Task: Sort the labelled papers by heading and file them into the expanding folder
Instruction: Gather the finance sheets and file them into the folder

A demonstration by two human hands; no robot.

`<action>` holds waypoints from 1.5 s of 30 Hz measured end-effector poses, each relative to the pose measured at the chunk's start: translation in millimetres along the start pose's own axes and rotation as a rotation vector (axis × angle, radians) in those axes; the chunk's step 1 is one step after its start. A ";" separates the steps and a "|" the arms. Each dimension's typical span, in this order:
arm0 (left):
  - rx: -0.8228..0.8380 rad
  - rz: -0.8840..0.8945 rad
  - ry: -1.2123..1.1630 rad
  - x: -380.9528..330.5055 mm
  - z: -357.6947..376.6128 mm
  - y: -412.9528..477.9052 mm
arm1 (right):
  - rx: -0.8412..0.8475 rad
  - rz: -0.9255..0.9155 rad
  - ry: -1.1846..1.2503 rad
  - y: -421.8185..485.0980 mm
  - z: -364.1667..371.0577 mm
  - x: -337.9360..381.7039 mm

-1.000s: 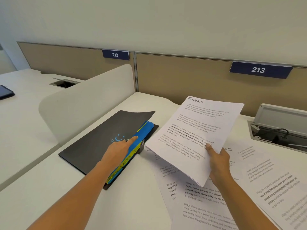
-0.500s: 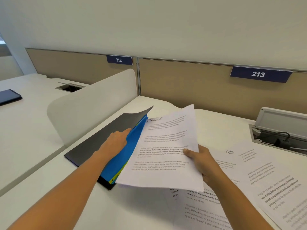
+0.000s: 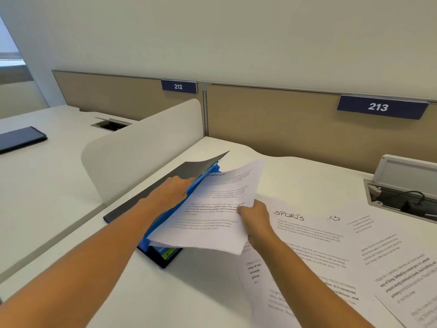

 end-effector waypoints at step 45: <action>0.075 -0.069 0.245 -16.0 -4.3 -5.9 | 0.302 -1.111 -1.570 -5.4 140.2 1.8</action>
Point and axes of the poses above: each hand's wrist, its own y-axis towards the middle knuckle, its own z-axis out of the palm, x = y × z, the point moved 9 cm from there along y, towards the middle knuckle, and after that the axes turned 3 degrees about z, right-handed, at the moved point
